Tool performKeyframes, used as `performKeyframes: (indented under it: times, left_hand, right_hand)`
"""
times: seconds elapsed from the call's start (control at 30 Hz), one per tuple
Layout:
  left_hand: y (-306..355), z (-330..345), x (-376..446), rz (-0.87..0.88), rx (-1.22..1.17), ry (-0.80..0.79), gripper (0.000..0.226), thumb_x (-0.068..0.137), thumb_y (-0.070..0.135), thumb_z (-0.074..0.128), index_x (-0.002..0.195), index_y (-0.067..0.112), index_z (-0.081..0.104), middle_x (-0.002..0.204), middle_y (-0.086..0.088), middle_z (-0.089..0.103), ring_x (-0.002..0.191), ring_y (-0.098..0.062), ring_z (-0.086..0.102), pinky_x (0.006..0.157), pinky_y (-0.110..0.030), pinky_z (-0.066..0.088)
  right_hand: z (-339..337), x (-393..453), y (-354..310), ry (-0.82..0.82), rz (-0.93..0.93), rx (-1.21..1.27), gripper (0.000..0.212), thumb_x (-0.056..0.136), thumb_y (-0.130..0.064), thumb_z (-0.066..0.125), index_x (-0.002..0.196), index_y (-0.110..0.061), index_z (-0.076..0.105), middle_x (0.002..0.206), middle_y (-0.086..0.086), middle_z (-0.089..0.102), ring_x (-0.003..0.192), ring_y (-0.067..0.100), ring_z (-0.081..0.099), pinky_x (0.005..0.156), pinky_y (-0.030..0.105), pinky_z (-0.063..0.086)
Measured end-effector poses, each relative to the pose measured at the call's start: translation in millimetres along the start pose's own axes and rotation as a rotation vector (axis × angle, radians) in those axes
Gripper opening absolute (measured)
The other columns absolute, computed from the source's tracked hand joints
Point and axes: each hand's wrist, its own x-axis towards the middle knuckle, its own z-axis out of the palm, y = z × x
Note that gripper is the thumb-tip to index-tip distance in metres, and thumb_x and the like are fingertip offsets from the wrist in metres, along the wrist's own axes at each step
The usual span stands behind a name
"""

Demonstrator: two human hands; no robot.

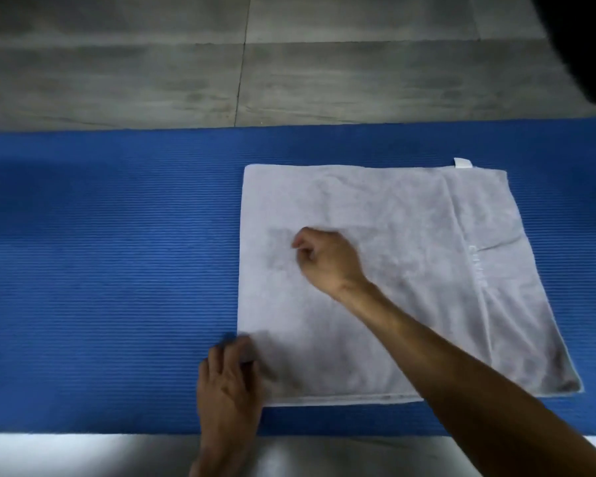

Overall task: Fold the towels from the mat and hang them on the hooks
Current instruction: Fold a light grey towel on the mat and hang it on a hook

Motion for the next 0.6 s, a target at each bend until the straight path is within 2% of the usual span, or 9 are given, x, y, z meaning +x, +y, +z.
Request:
performKeyframes:
  times: [0.07,0.1,0.17,0.2,0.3,0.37,0.47,0.53,0.6]
  left_hand:
    - [-17,-8,-7,-0.234,-0.048,-0.074,0.048,0.083,0.041,0.063,0.122,0.015,0.052,0.114,-0.005,0.054,0.101,-0.025,0.051,0.089,-0.038,0.042]
    - [-20,-8,-9,-0.313,-0.088,-0.115,0.045,0.082,0.04,0.069,0.117,0.015,0.055,0.11,-0.003,0.056,0.1,-0.024,0.054,0.087,-0.038,0.045]
    - [-22,-10,-8,-0.331,-0.119,-0.185,0.024,0.081,0.04,0.072,0.088,0.02,0.06,0.087,0.001,0.064,0.084,-0.021,0.062,0.074,-0.034,0.047]
    - [-21,-12,-5,-0.326,-0.106,-0.221,0.025,0.081,0.043,0.07,0.076,0.022,0.058,0.075,0.003,0.064,0.073,-0.018,0.063,0.068,-0.033,0.047]
    - [-25,-22,-2,-0.328,-0.126,-0.231,0.032,0.084,0.045,0.065,0.067,0.021,0.054,0.06,0.004,0.06,0.057,-0.009,0.058,0.061,-0.031,0.045]
    - [-30,-34,0,-0.358,-0.209,-0.202,0.026,0.087,0.04,0.064,0.072,0.022,0.051,0.06,0.003,0.059,0.058,-0.01,0.057,0.061,-0.03,0.043]
    - [-62,-49,1,-0.416,-0.384,-0.159,0.015,0.088,0.026,0.067,0.082,0.024,0.054,0.069,0.0,0.062,0.064,-0.012,0.059,0.066,-0.029,0.047]
    - [-95,-58,2,-0.46,-0.447,-0.099,0.013,0.085,0.026,0.068,0.086,0.029,0.055,0.077,0.0,0.067,0.072,-0.015,0.064,0.068,-0.03,0.05]
    - [-121,-75,5,-0.502,-0.454,-0.043,0.021,0.083,0.02,0.069,0.089,0.034,0.054,0.088,-0.002,0.07,0.082,-0.023,0.067,0.071,-0.031,0.051]
  right_hand:
    - [28,1,-35,-0.089,-0.056,-0.158,0.019,0.087,-0.029,0.053,0.09,-0.017,0.067,0.09,0.001,0.071,0.088,0.023,0.067,0.067,0.024,0.041]
    - [42,2,-50,-0.127,-0.067,-0.23,0.026,0.09,-0.035,0.051,0.089,-0.015,0.067,0.088,0.002,0.07,0.088,0.023,0.066,0.066,0.026,0.038]
    - [67,4,-74,-0.212,-0.022,-0.329,0.026,0.092,-0.039,0.053,0.085,-0.017,0.064,0.082,0.0,0.063,0.087,0.02,0.065,0.064,0.026,0.037]
    - [79,7,-81,-0.239,0.009,-0.363,0.02,0.092,-0.035,0.057,0.082,-0.019,0.06,0.079,-0.002,0.058,0.087,0.018,0.066,0.063,0.025,0.038]
    - [95,16,-96,-0.237,0.029,-0.407,0.017,0.09,-0.026,0.06,0.077,-0.019,0.052,0.079,-0.002,0.057,0.089,0.019,0.068,0.06,0.025,0.04]
    - [93,19,-103,-0.241,0.014,-0.347,0.018,0.091,-0.027,0.056,0.077,-0.018,0.051,0.083,0.001,0.063,0.09,0.022,0.067,0.064,0.027,0.043]
    - [92,24,-119,-0.253,-0.023,-0.212,0.019,0.093,-0.03,0.05,0.079,-0.016,0.05,0.099,0.006,0.07,0.094,0.026,0.065,0.07,0.03,0.043]
    - [101,28,-133,-0.291,-0.038,-0.114,0.019,0.093,-0.029,0.049,0.08,-0.016,0.052,0.101,0.009,0.07,0.096,0.028,0.064,0.072,0.029,0.045]
    - [115,31,-149,-0.324,-0.068,0.007,0.018,0.093,-0.026,0.049,0.082,-0.014,0.058,0.101,0.009,0.07,0.097,0.028,0.065,0.072,0.029,0.046]
